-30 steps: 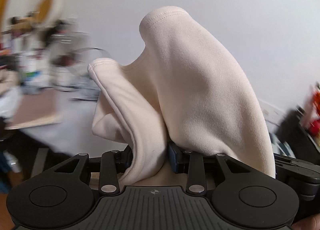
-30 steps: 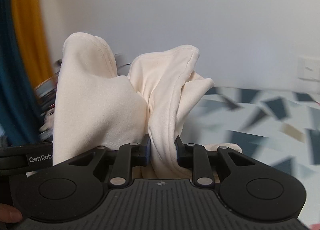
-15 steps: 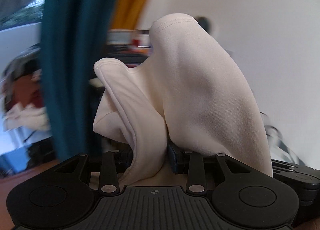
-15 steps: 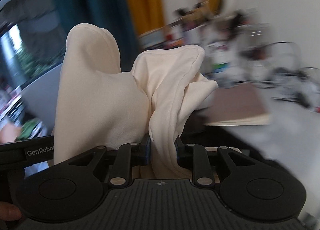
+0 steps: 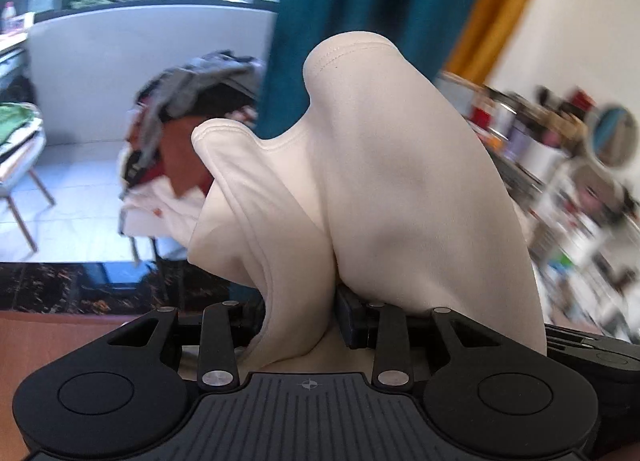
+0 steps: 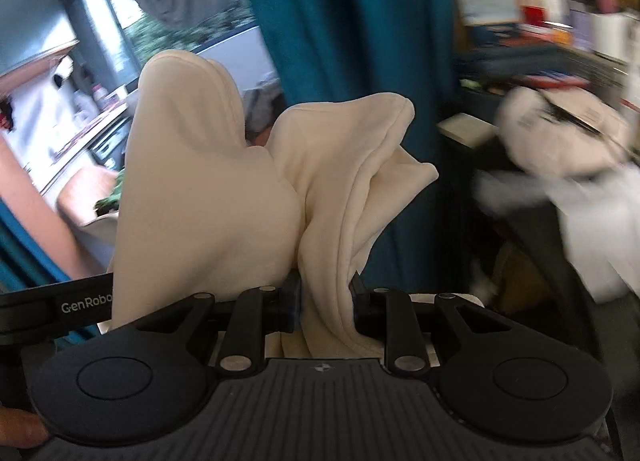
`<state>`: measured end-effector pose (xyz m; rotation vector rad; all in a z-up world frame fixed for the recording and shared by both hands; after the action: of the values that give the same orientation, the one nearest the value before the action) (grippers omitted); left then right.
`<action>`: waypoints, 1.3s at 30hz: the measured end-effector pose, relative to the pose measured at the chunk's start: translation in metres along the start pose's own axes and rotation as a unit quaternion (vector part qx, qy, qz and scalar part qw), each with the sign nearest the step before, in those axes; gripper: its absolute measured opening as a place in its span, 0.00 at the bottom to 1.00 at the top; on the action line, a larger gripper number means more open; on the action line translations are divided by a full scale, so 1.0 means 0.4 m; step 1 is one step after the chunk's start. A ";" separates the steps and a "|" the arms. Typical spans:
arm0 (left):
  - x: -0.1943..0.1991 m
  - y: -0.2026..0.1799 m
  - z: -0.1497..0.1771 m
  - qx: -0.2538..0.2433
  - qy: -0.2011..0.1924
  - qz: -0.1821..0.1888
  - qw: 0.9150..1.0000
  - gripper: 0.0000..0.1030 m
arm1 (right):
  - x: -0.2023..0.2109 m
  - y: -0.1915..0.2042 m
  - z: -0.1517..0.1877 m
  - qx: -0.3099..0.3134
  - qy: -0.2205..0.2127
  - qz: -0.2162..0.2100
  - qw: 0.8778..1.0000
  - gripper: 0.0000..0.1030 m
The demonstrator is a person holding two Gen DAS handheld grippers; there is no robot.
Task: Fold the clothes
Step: 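Lift the folded top with both grippers and carry it to the beige chair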
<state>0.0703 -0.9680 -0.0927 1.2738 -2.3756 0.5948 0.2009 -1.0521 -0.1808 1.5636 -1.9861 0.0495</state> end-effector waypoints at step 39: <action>-0.797 1.383 -0.664 0.071 0.015 -0.108 0.991 0.30 | -1.246 1.041 -0.296 0.075 0.073 -0.073 0.992 0.23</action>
<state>-0.1985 -0.3323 -0.1361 1.5481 -2.1655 0.7187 -0.0595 -0.4455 -0.1841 1.7450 -1.7851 0.2535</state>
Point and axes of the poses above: each gripper's, at about its wrist camera, not at the fingertips, and x roughly against the way its jaws point, y to its left, z to its underside, the point moved 9 cm from there along -x, roughly the way its jaws point, and after that the axes turned 11 degrees about -y, right-handed, at the moved point
